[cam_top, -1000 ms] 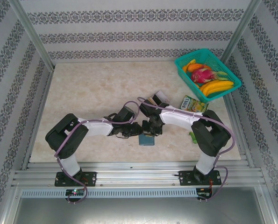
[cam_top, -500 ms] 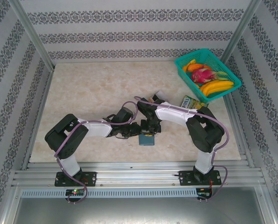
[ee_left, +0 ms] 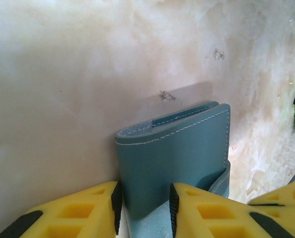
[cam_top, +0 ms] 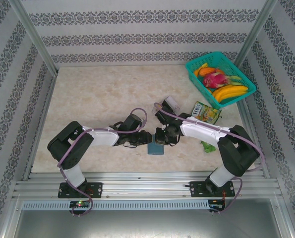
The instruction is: Put the credit cards into the card holder
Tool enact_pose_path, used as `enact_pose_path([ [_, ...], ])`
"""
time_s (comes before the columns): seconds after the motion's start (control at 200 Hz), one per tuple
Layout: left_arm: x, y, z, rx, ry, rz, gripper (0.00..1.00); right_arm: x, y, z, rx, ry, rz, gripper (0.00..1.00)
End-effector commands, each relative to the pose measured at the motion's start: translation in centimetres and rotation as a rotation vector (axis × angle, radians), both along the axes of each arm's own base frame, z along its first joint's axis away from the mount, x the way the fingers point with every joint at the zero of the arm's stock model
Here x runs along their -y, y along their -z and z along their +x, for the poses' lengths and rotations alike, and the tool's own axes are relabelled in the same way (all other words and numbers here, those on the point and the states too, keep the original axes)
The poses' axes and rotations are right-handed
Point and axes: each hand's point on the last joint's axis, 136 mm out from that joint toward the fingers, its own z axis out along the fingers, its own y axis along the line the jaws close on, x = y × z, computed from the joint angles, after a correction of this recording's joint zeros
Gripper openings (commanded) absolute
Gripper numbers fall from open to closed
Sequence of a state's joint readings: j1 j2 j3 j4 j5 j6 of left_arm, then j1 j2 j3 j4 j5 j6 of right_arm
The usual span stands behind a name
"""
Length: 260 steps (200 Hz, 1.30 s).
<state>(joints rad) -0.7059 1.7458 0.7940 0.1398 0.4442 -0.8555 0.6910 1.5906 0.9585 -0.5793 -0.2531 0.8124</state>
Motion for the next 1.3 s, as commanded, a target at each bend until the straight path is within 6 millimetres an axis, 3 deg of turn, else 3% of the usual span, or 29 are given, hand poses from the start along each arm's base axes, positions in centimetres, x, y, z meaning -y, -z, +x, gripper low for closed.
enact_pose_path([
  [0.0, 0.4, 1.5, -3.3, -0.078, 0.096, 0.026, 0.35, -0.9, 0.8, -0.3, -0.020, -0.010, 0.029, 0.05],
  [0.11, 0.3, 1.6, -3.4, -0.082, 0.100, 0.034, 0.35, -1.4, 0.8, 0.2, -0.014, -0.014, 0.028, 0.05],
  [0.395, 0.4, 2.1, -3.9, -0.097, 0.123, 0.049, 0.30, 0.0, 0.8, 1.1, -0.010, 0.015, 0.018, 0.05],
  [0.61, 0.5, 2.6, -3.9, -0.108, 0.122, 0.060, 0.27, -0.9, 1.7, 0.4, -0.053, 0.000, 0.044, 0.04],
  [1.029, 0.3, 2.7, -3.8, -0.110, 0.104, 0.071, 0.26, -1.0, 3.6, 0.0, -0.073, -0.009, -0.018, 0.04],
  [1.174, 0.4, 2.7, -3.8, -0.110, 0.104, 0.070, 0.26, 0.4, 5.3, 0.0, -0.072, 0.018, -0.116, 0.03],
  [1.294, 0.3, 2.7, -3.8, -0.110, 0.103, 0.069, 0.25, 0.9, 5.6, 0.5, -0.060, 0.049, -0.130, 0.03],
])
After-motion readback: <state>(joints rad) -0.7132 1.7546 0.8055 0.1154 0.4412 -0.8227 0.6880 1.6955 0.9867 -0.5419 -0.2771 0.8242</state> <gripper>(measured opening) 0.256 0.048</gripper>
